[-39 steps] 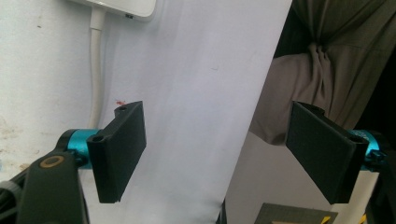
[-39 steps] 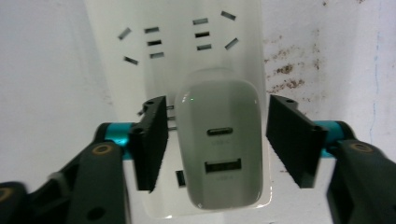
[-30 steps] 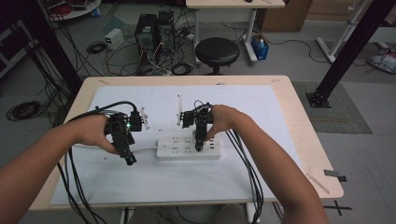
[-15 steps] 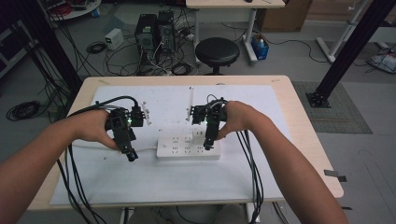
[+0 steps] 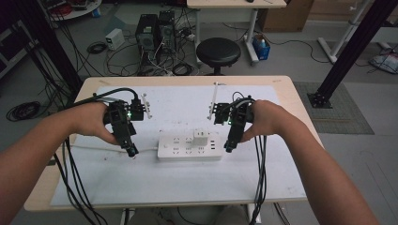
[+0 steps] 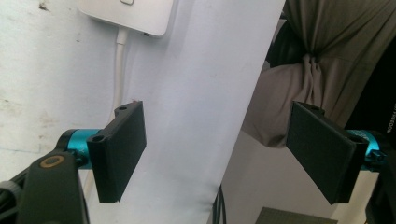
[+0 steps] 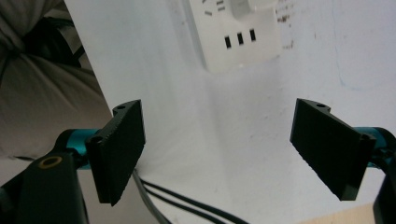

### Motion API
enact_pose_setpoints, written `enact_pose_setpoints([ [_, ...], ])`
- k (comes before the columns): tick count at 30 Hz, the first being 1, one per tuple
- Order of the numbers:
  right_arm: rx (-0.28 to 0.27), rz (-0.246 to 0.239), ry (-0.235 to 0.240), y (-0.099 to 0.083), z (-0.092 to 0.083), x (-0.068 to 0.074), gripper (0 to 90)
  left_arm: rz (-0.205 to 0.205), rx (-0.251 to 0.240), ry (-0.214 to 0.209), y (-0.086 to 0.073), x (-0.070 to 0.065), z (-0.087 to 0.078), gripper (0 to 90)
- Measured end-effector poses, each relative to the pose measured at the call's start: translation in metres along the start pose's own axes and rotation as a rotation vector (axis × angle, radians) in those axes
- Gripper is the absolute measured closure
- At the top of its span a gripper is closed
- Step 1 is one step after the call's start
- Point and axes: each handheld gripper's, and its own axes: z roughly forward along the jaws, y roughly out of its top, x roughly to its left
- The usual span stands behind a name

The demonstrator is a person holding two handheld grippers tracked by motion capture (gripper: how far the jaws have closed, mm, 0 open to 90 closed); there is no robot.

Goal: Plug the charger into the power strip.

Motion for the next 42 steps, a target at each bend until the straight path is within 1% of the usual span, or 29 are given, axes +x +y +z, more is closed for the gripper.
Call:
enact_pose_setpoints([
  [2,0.007,0.019,-0.004,-0.005,-0.004,0.001,17.7,0.002,-0.003,-0.001,0.002,-0.002,-0.001,20.7],
  [3,-0.002,0.015,-0.006,-0.007,-0.004,0.001,17.7,0.0,-0.009,-0.001,0.002,-0.002,-0.001,20.7],
  [6,-0.012,0.038,-0.01,-0.013,-0.007,-0.001,17.7,0.005,0.002,-0.001,0.004,-0.001,0.001,20.7],
  [7,-0.009,0.044,-0.014,-0.014,-0.007,0.0,17.7,0.002,0.0,0.001,0.004,-0.002,0.002,20.7],
  [10,-0.011,0.037,-0.011,-0.015,-0.004,0.0,17.7,0.005,-0.004,-0.004,0.005,-0.001,0.003,20.7],
  [11,-0.003,0.049,-0.011,-0.015,-0.003,0.001,17.7,0.009,-0.007,-0.002,0.005,-0.001,0.003,20.7],
  [13,0.003,0.051,-0.015,-0.015,-0.001,0.001,17.7,0.004,-0.012,-0.001,0.005,-0.002,0.003,20.7],
  [14,0.006,0.042,-0.015,-0.015,-0.001,0.0,17.7,0.004,-0.01,-0.001,0.006,-0.002,0.003,20.7],
  [17,-0.001,0.051,-0.011,-0.013,-0.001,0.0,17.7,0.008,-0.003,0.0,0.006,-0.002,0.004,20.7],
  [19,-0.007,0.038,-0.014,-0.013,0.0,0.0,17.7,0.009,-0.005,-0.001,0.006,-0.002,0.003,20.7],
  [20,-0.007,0.048,-0.013,-0.012,0.0,0.001,17.7,0.002,-0.011,0.0,0.005,-0.003,0.004,20.7],
  [22,-0.004,0.041,-0.012,-0.012,0.0,0.001,17.7,0.01,-0.006,-0.002,0.005,-0.003,0.003,20.7],
  [23,-0.002,0.045,-0.01,-0.012,0.0,0.002,17.7,0.002,-0.01,-0.001,0.005,-0.004,0.003,20.7],
  [27,0.0,0.05,-0.012,-0.012,0.0,0.004,17.7,0.005,-0.008,0.003,0.004,-0.005,0.002,20.7],
  [28,0.001,0.047,-0.008,-0.012,-0.001,0.005,17.7,0.002,-0.009,0.002,0.004,-0.005,0.002,20.7],
  [30,0.001,0.038,-0.008,-0.012,0.0,0.004,17.7,0.01,-0.001,0.004,0.005,-0.005,0.002,20.7],
  [31,0.007,0.044,-0.009,-0.013,0.0,0.005,17.7,0.002,-0.006,0.006,0.005,-0.006,0.002,20.7],
  [35,0.004,0.059,-0.008,-0.013,-0.001,0.006,17.7,0.007,-0.005,0.009,0.006,-0.008,0.001,20.7],
  [37,0.001,0.044,-0.009,-0.013,0.0,0.005,17.7,0.008,-0.006,0.011,0.007,-0.008,0.001,20.7],
  [38,0.004,0.045,-0.009,-0.013,0.0,0.006,17.7,0.01,-0.005,0.015,0.007,-0.008,0.001,20.7],
  [40,-0.011,0.034,-0.006,-0.013,-0.001,0.007,17.7,0.007,-0.007,0.017,0.007,-0.009,0.001,20.7],
  [41,-0.009,0.047,-0.008,-0.013,-0.001,0.008,17.7,0.012,-0.002,0.018,0.007,-0.009,0.001,20.7],
  [42,-0.003,0.049,-0.009,-0.014,-0.002,0.008,17.7,0.004,-0.004,0.014,0.006,-0.01,0.001,20.7],
])
